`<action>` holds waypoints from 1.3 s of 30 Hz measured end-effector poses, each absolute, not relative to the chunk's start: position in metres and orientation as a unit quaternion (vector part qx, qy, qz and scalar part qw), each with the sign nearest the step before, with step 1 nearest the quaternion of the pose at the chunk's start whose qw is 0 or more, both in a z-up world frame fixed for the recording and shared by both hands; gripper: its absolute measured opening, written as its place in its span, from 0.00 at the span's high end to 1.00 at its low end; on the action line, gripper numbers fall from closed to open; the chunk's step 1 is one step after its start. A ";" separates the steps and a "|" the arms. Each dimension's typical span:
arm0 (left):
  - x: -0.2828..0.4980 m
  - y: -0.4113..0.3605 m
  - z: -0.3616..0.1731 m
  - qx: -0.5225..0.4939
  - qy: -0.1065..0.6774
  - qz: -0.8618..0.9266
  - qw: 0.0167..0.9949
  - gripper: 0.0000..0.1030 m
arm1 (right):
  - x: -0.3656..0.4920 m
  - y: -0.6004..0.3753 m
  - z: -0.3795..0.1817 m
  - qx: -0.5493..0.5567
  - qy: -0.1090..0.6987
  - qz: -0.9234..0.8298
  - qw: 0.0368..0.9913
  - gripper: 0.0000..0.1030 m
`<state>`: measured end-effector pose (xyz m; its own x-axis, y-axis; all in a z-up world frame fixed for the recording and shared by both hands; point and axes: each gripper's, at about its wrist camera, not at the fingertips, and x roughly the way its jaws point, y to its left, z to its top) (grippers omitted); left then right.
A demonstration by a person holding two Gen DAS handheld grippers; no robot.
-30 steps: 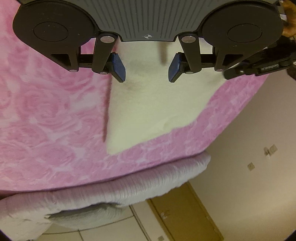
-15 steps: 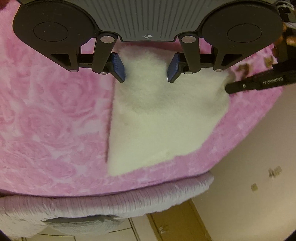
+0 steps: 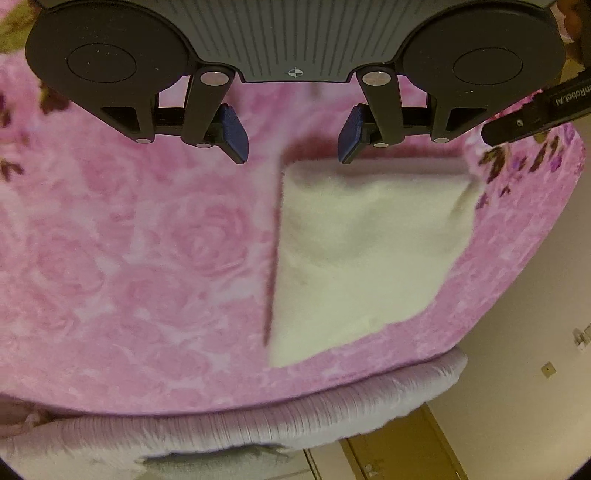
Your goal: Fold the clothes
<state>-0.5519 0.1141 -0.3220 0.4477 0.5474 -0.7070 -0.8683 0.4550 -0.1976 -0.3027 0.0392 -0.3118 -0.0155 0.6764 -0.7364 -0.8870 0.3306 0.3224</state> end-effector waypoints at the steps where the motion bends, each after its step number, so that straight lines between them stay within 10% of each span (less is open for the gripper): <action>1: -0.552 0.108 -0.317 -0.276 0.285 0.444 0.803 0.60 | -0.306 0.034 -0.306 -0.120 0.427 0.567 0.694 0.44; 39: -0.564 -0.002 -0.261 -0.210 0.292 0.498 0.789 0.58 | -0.349 -0.064 -0.243 -0.148 0.311 0.603 0.719 0.40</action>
